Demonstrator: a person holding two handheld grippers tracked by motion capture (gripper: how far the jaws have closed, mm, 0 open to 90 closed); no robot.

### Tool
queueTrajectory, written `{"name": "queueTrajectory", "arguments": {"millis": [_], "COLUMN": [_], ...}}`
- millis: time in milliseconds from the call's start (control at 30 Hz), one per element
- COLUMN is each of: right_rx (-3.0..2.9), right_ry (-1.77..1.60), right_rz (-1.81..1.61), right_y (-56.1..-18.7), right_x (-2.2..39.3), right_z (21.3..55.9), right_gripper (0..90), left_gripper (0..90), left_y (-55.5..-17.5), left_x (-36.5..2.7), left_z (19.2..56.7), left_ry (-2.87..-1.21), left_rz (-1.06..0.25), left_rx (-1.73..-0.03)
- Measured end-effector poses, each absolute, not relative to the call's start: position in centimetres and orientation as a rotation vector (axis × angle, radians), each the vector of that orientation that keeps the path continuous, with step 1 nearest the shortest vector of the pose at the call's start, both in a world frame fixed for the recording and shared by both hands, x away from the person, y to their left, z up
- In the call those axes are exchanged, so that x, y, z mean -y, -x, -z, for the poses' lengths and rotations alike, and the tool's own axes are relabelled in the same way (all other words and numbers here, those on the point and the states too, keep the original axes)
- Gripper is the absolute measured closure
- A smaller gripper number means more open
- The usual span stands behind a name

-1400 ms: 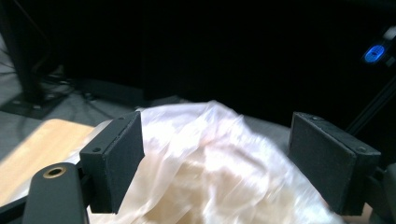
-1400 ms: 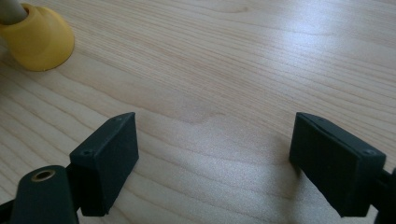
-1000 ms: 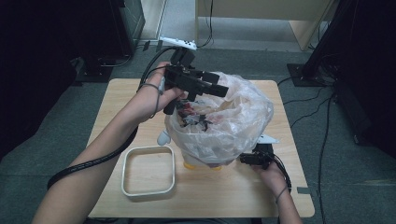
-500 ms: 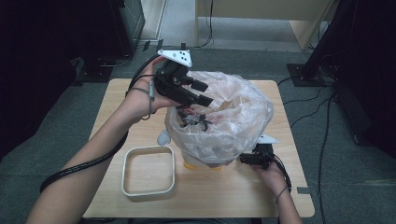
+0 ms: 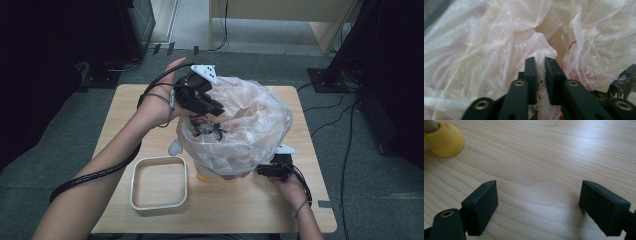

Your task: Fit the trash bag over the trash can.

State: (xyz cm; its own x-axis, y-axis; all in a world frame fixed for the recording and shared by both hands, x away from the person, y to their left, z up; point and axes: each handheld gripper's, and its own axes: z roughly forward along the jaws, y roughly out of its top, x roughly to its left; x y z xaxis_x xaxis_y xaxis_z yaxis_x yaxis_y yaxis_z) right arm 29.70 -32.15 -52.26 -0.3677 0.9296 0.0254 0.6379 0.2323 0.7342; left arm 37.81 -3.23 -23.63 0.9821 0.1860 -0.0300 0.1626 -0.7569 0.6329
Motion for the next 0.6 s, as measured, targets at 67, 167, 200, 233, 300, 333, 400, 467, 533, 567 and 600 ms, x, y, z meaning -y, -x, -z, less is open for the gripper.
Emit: {"name": "queueTrajectory", "arguments": {"millis": [67,167,200,233,300,333,400,467,533,567,600], "right_rx": [-2.092,-2.092,-2.092,-2.092,-2.092,-2.092,-2.092,-2.093,-2.093,-2.093,-2.094], "right_ry": [-1.439,-1.439,-1.439,-1.440,-1.440,-1.439,-1.440,-1.438,-1.438,-1.438,-1.437], "right_rz": [-0.937,-0.937,-0.937,-0.937,-0.937,-0.937,-0.937,-0.937,-0.937,-0.937,-0.937], "right_y": [-29.7,-29.7,-29.7,-29.7,-29.7,-29.7,-29.7,-29.7,-29.7,-29.7,-29.7], "right_x": [32.2,32.2,32.2,32.2,32.2,32.2,32.2,32.2,32.2,32.2,32.2], "right_z": [52.3,52.3,52.3,52.3,52.3,52.3,52.3,52.3,52.3,52.3,52.3], "right_gripper": [15.2,15.2,15.2,15.2,15.2,15.2,15.2,15.2,15.2,15.2,15.2], "left_gripper": [86.0,85.7,85.8,85.7,85.9,86.4,87.7,87.7,87.8,87.7,87.7], "left_y": [-38.0,-38.2,-38.2,-38.2,-38.4,-38.4,-38.5,-38.5,-38.5,-38.5,-38.6], "left_x": [3.7,4.5,4.8,5.1,5.6,5.8,6.3,6.5,6.7,6.6,6.6], "left_z": [23.7,23.7,23.7,23.8,24.0,24.2,24.7,25.2,25.5,25.5,25.5], "left_ry": [-2.475,-2.467,-2.460,-2.452,-2.491,-2.508,-2.558,-2.598,-2.641,-2.638,-2.634], "left_rz": [-0.062,-0.095,-0.096,-0.073,-0.082,-0.083,-0.065,-0.071,-0.098,-0.096,-0.080], "left_rx": [-0.226,-0.166,-0.159,-0.187,-0.214,-0.202,-0.225,-0.218,-0.207,-0.206,-0.212]}}
